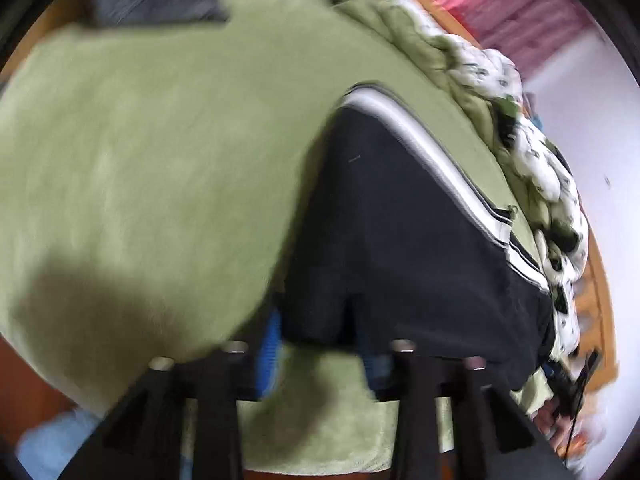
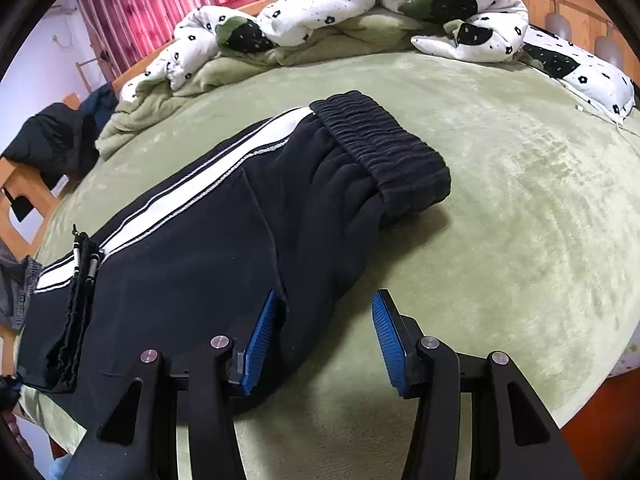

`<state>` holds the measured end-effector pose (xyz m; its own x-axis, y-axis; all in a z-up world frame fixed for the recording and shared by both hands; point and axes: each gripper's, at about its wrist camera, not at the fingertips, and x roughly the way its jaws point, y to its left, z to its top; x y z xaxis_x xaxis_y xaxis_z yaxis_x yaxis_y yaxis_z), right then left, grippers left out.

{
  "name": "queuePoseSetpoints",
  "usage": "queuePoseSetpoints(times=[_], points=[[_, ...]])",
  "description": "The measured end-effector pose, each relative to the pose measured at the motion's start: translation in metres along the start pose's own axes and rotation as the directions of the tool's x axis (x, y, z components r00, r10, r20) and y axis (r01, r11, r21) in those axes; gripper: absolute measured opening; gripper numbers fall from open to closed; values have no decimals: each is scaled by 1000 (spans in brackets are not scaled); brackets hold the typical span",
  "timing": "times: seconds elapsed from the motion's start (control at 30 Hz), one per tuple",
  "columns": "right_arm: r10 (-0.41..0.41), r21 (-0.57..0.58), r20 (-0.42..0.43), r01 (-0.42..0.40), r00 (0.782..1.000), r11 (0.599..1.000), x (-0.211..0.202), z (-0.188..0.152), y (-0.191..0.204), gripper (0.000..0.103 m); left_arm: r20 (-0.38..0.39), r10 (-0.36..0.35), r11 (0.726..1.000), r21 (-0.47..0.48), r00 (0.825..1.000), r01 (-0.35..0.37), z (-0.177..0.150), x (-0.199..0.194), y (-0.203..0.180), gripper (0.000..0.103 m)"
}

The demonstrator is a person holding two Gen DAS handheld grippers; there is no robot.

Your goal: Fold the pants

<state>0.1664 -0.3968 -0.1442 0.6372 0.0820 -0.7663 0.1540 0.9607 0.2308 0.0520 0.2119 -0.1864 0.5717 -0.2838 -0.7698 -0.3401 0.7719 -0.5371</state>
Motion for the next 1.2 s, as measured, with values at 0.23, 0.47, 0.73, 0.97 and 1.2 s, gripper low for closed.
queuePoseSetpoints(times=[0.23, 0.47, 0.73, 0.97, 1.2], points=[[12, -56, 47, -9, 999, 998, -12, -9, -1, 49, 72, 55, 998, -10, 996, -54, -7, 1, -18, 37], [27, -27, 85, -25, 996, 999, -25, -13, -13, 49, 378, 253, 891, 267, 891, -366, -14, -43, -138, 12], [46, 4, 88, -46, 995, 999, -30, -19, -26, 49, 266, 39, 792, 579, 963, -192, -53, -11, -280, 12], [80, 105, 63, -87, 995, 991, -23, -25, -45, 49, -24, 9, 787, 617, 1000, 8, -115, 79, -286, 11], [119, 84, 104, -128, 987, 988, -35, -28, -35, 49, -112, -127, 791, 588, 986, 169, -107, 40, -272, 37]])
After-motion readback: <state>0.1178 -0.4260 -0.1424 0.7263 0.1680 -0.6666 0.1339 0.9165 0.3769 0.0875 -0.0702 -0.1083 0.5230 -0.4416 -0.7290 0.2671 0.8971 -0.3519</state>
